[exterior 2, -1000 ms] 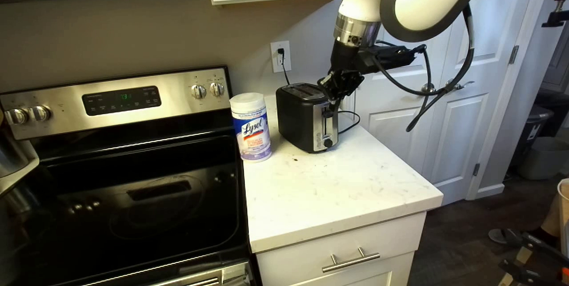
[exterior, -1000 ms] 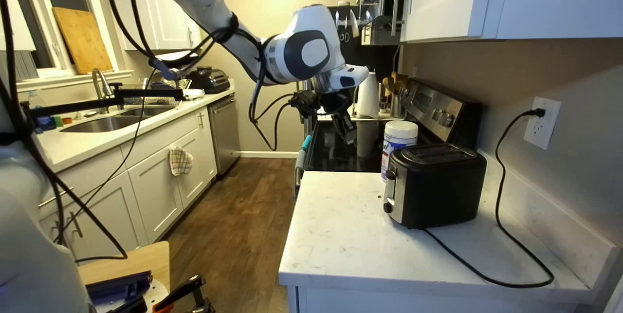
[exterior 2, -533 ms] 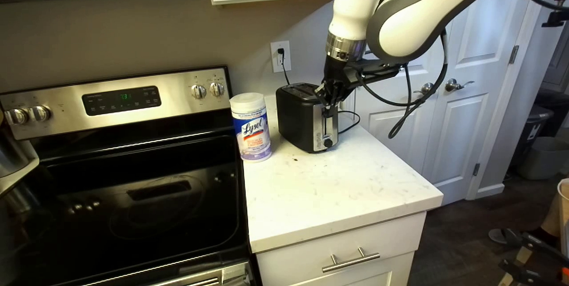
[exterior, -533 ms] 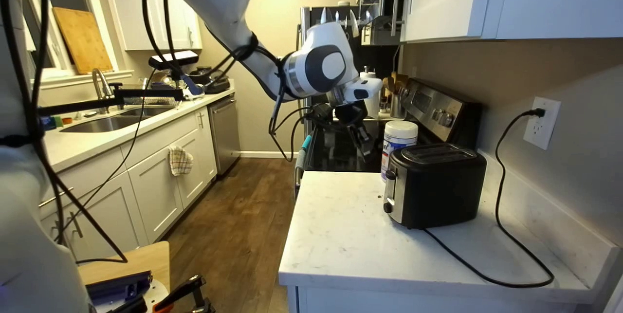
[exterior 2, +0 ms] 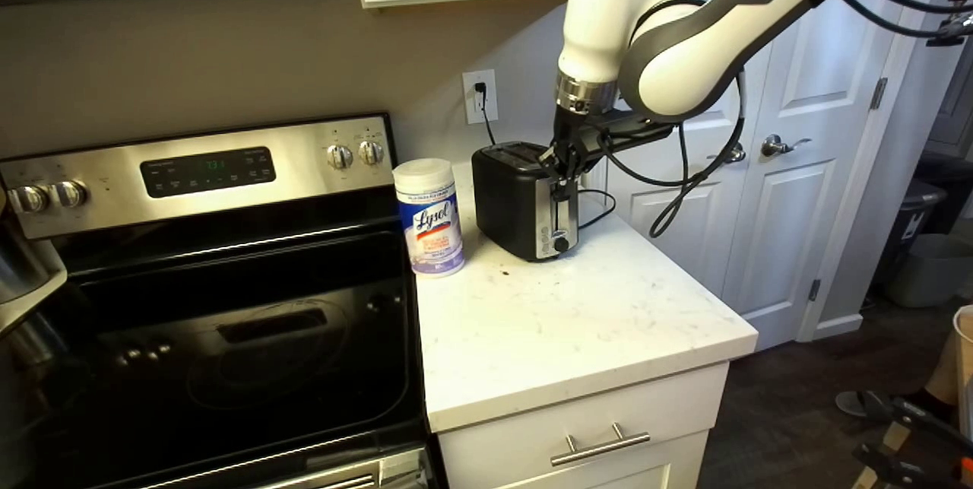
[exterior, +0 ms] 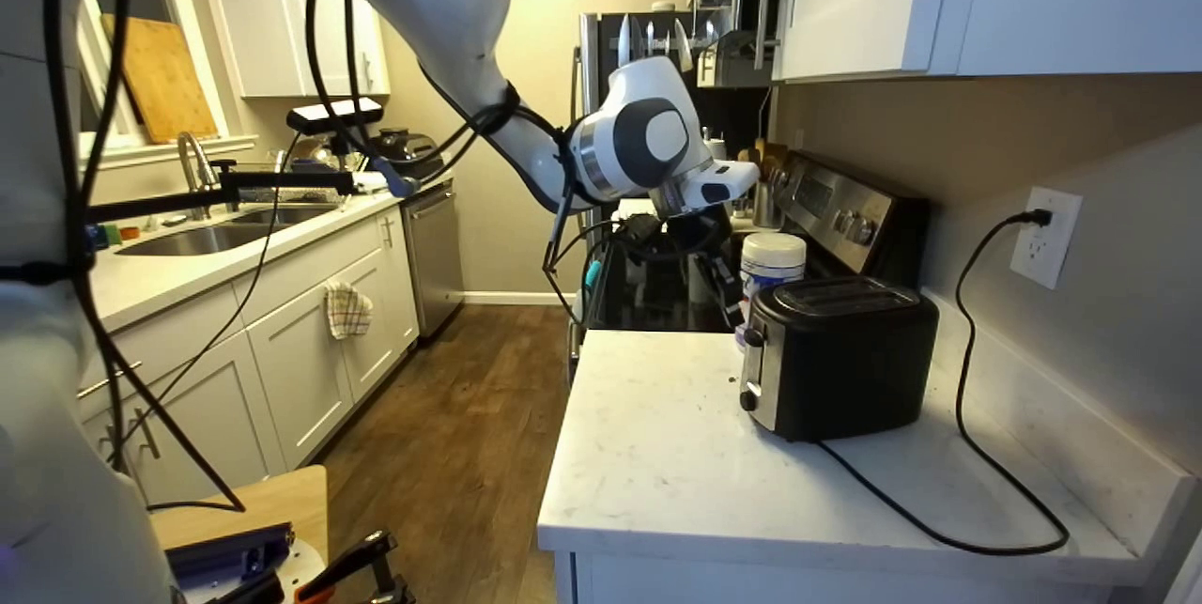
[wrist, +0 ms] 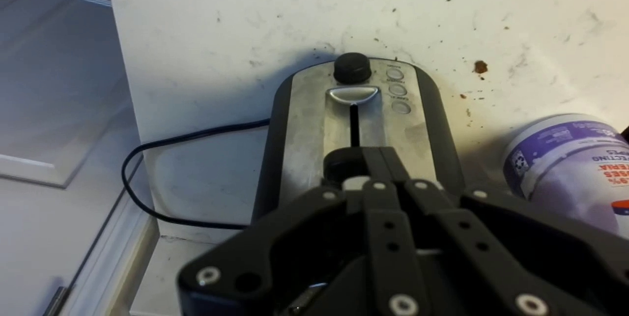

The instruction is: Push down the switch of the toaster

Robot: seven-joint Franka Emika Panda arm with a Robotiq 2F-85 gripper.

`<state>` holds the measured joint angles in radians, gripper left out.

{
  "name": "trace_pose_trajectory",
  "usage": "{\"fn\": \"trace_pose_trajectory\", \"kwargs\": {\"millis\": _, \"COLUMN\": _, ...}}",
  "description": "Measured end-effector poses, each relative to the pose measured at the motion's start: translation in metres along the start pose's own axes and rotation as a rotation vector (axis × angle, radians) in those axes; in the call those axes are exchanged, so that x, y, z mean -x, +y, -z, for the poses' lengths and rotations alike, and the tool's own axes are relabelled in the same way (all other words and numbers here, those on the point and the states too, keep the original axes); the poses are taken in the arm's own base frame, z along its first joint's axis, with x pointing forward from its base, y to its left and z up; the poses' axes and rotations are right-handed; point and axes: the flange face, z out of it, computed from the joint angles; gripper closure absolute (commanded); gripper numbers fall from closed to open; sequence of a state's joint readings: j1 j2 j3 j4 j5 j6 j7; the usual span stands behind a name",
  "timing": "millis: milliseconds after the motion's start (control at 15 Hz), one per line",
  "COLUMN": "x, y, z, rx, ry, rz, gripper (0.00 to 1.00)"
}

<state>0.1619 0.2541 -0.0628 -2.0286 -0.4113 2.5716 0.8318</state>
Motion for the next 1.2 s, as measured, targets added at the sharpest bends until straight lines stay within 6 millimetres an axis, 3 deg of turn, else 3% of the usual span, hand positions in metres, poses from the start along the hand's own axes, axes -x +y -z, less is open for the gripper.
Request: {"fn": "trace_pose_trajectory", "kwargs": {"millis": 1200, "x": -0.009, "y": -0.002, "z": -0.026, "rx": 0.029, "ry": -0.003, "rz": -0.015, "gripper": 1.0}}
